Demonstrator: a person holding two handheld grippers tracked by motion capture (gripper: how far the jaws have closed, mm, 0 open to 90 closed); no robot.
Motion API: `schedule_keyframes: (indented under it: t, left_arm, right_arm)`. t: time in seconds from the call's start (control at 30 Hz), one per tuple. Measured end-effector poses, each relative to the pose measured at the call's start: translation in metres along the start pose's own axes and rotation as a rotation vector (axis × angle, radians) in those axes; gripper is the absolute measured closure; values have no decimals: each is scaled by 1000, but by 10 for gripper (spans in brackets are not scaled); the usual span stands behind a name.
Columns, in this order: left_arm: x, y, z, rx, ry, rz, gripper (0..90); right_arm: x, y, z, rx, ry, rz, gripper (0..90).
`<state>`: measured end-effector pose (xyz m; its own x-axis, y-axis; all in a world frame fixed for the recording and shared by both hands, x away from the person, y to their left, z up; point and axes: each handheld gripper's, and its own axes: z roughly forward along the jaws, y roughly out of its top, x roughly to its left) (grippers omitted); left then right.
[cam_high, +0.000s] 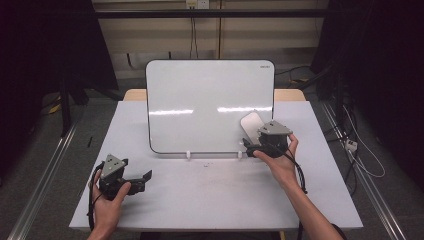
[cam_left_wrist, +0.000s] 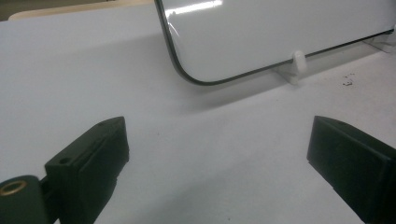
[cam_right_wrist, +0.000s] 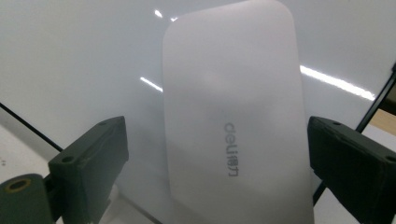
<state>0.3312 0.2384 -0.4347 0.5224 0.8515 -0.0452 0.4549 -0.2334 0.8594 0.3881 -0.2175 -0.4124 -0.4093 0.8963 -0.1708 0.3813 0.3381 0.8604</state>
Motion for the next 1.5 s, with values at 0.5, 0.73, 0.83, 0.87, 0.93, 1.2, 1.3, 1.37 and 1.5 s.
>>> schedule_keyframes:
  t: [0.5, 0.73, 0.83, 0.87, 0.93, 1.2, 1.3, 1.37, 1.5]
  left_arm:
    - [1, 6, 2, -21, -11, -4, 54]
    - [0, 6, 2, -11, -9, 5, 54]
    - [0, 6, 2, -18, -6, -3, 54]
    - [0, 6, 2, -20, -5, -6, 54]
    - [-1, 6, 2, -18, -3, -1, 54]
    - [-1, 6, 1, -21, -3, -1, 56]
    - [-1, 6, 1, -22, 0, 1, 56]
    - [-1, 6, 0, -22, 4, 0, 56]
    - [-1, 5, 0, -23, 4, -7, 56]
  right_arm:
    - [-8, -1, -21, -40, 10, 82, 45]
    - [-11, -9, -31, -52, 8, 116, 45]
    - [-13, -14, -35, -55, 10, 123, 53]
    - [-13, -16, -36, -58, 10, 128, 54]
    - [-13, -20, -39, -57, 13, 133, 55]
    - [-15, -32, -52, -62, 16, 155, 61]
    - [-15, -35, -55, -59, 14, 156, 63]
    - [-15, -36, -56, -61, 15, 164, 63]
    - [-15, -41, -60, -58, 17, 160, 63]
